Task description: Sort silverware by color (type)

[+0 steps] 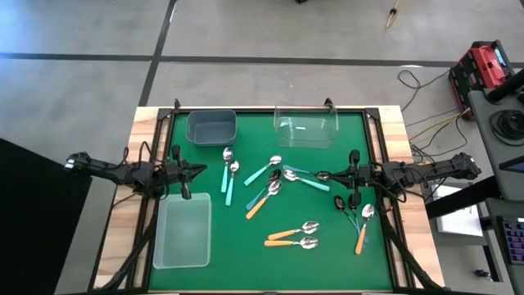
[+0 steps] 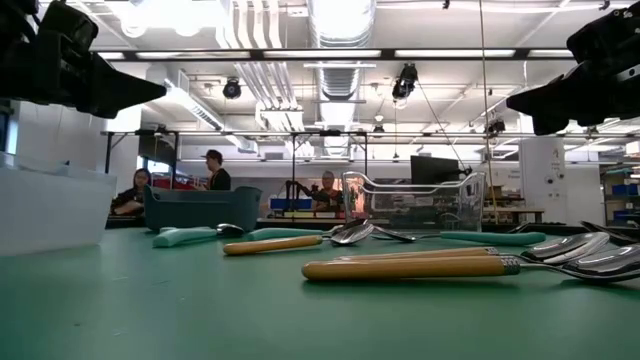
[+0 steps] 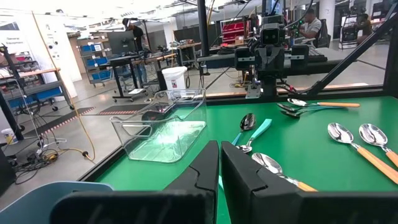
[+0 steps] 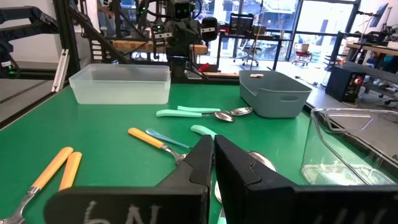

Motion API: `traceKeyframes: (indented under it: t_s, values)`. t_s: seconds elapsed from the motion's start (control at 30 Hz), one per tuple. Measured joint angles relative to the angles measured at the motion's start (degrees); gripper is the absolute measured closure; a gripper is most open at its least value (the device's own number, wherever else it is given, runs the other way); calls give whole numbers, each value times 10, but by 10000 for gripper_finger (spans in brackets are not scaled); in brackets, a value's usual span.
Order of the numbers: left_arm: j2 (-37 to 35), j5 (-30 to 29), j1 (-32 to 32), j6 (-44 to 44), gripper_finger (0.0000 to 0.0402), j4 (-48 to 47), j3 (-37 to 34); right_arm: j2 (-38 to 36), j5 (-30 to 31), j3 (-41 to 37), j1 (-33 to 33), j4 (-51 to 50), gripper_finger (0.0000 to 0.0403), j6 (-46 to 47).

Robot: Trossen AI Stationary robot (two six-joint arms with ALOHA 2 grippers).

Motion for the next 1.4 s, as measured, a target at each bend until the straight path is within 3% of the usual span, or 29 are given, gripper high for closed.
traceKeyframes:
  t_s: [0.53,0.67,0.73,1.07,1.4]
  values:
    - [0,0,0,-5,401,4,0,0,0,0,0,2,394,0]
    - [1,19,0,-205,401,60,0,0,2,0,0,8,394,41]
    - [2,19,0,-237,401,95,0,0,2,0,0,7,394,97]
    - [43,68,-1,-209,401,259,0,0,1,0,0,9,394,125]
    - [88,69,-1,-195,401,279,0,0,1,0,0,11,394,189]
